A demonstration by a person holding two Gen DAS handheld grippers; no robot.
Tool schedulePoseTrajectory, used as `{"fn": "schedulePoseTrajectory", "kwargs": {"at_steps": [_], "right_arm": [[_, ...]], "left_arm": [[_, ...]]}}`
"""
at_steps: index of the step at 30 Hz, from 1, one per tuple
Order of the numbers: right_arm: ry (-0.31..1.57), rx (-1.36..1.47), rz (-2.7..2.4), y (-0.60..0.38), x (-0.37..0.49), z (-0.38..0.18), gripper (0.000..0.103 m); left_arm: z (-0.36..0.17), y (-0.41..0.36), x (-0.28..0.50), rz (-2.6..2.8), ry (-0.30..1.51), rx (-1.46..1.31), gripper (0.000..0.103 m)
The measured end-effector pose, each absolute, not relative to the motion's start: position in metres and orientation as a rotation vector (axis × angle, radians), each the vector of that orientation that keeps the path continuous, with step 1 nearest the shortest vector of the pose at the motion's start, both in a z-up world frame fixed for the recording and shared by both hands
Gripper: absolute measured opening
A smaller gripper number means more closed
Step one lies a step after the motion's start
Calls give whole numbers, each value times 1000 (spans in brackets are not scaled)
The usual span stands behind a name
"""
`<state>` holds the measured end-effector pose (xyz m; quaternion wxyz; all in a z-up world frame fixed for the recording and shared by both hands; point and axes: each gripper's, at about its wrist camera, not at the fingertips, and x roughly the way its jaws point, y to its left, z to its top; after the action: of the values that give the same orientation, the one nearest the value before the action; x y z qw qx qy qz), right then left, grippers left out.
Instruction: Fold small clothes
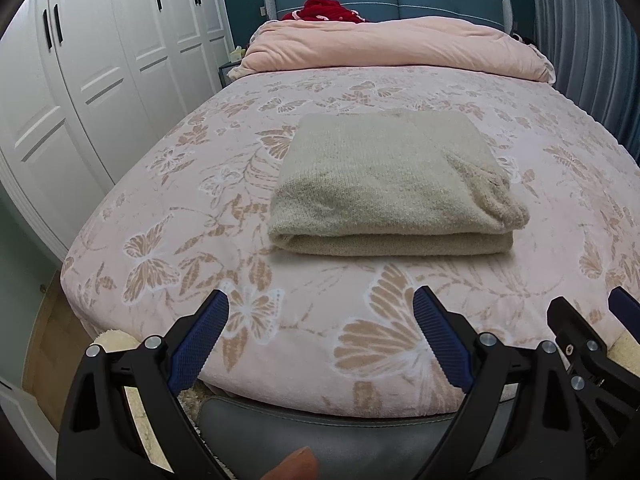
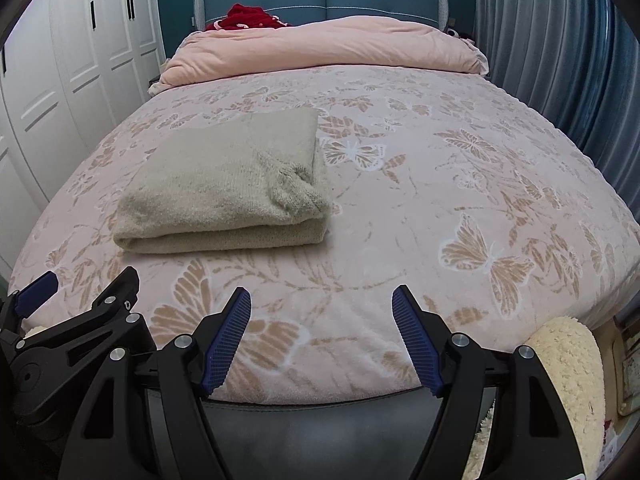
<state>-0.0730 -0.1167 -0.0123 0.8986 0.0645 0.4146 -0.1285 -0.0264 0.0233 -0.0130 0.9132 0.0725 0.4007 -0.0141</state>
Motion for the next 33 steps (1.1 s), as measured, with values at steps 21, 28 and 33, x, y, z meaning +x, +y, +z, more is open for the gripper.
{"fn": "schedulePoseTrajectory", "kwargs": {"at_steps": [21,28,33], "right_arm": [[856,144,-268,-117,-74,-11,72],[861,149,-272,-115,-74,-12,72],[863,150,-274,-114,-75,-13,72]], "left_arm": [[-10,23,-28,-22,812,159,90],[-11,23,-26,-24,817,162,90],[-12,24,-26,-28,820,163,88]]}}
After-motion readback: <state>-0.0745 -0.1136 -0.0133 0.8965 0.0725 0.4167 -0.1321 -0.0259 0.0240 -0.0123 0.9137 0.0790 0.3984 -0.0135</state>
